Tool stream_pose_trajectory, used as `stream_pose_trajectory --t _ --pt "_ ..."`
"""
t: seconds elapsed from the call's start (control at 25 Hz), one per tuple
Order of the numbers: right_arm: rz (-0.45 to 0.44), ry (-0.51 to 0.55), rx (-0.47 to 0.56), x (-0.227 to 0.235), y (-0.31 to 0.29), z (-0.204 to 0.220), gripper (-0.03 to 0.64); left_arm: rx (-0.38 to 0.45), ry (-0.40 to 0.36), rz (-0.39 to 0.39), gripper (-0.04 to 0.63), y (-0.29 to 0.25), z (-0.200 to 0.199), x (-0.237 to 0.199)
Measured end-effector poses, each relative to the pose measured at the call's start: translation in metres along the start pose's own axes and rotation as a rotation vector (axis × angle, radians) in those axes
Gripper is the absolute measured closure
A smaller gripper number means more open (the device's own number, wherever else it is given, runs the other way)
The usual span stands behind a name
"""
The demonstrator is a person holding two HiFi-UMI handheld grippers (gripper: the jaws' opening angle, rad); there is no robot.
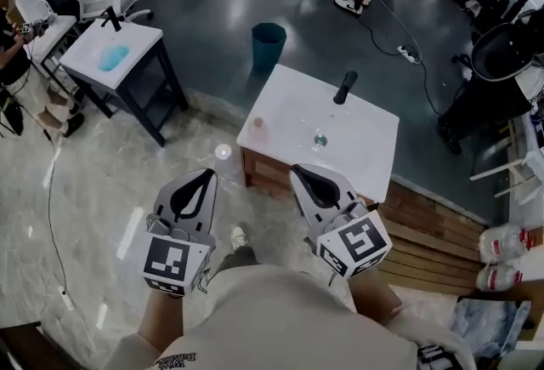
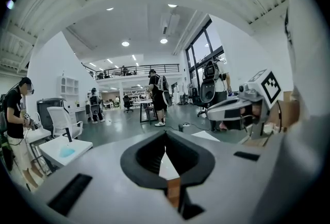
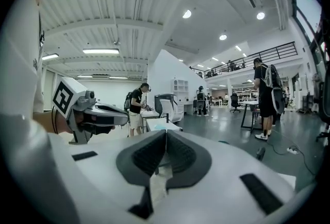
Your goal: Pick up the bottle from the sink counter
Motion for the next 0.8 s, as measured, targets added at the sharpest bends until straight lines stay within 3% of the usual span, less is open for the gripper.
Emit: stream_pose_trajectory --t 0.36,0.8 --pt "0.082 0.011 0.002 0.025 -0.105 -0.01 0.618 -0.016 -0.013 0.043 0.589 -0.049 0.01 -0.101" --pt "0.122 0.026 -0.037 0.054 -0.149 -0.004 0.618 -0.02 0.001 0.076 0.589 -0.089 0.018 -0.135"
Point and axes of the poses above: the fingertips, and each gripper's own axes: y backward along the fingers, x to its right, z out of its underside, the point moved 1 cm from there along y, backward along the fingers, and after that the axes turned 7 degrees about x, right-handed, at the moved point
